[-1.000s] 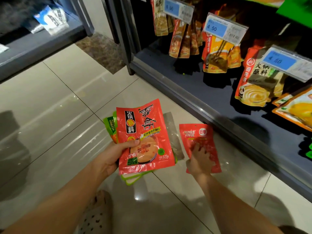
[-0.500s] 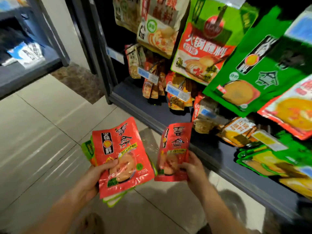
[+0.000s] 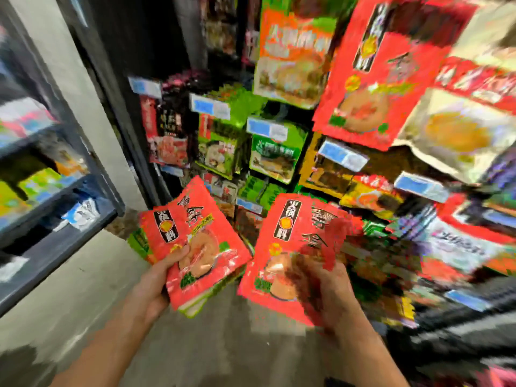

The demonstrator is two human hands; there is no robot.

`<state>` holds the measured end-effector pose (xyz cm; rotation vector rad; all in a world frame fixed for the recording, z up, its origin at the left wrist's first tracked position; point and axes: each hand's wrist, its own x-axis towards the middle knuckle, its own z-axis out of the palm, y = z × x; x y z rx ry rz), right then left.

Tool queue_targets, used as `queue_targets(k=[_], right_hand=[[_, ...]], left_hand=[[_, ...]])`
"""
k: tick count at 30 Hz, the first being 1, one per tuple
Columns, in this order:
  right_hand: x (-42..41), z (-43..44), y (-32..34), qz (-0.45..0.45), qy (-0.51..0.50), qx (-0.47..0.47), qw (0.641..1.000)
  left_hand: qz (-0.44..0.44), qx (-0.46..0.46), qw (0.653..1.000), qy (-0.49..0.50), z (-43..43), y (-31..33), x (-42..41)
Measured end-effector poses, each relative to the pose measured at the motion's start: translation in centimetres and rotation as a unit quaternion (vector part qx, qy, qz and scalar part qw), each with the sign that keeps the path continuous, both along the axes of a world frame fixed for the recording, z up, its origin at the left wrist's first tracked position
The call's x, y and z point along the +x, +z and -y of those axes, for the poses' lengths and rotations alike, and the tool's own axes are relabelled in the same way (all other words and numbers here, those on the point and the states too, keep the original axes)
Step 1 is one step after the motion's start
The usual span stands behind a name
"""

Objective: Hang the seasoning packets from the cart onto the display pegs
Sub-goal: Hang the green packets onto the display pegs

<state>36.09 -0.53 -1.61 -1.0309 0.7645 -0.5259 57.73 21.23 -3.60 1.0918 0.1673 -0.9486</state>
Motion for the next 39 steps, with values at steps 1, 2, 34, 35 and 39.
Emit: queue_targets(k=[1, 2, 34, 35, 39], right_hand=[[-0.7, 0.2, 2.5, 0.007, -0.007, -0.017, 1.000], [-1.4, 0.4, 4.8, 0.013, -0.015, -0.023, 1.000], [8.1, 12.1, 24.8, 0.064, -0.207, -0.149, 0.965], [8.4, 12.3, 24.8, 0.065, -0.212, -0.149, 0.964], [9.2, 12.6, 25.4, 0.061, -0.213, -0.153, 0.963]], left_hand=[[0.009, -0.016, 1.000, 0.002, 0.6, 2.8, -0.4], [0.018, -0.032, 0.999, 0.005, 1.1, 5.3, -0.8], [0.102, -0.209, 0.968, -0.092, 12.9, 29.7, 8.8], [0.103, -0.208, 0.968, -0.095, 13.0, 29.5, 9.0], [0.111, -0.208, 0.967, -0.098, 13.6, 29.0, 9.5]])
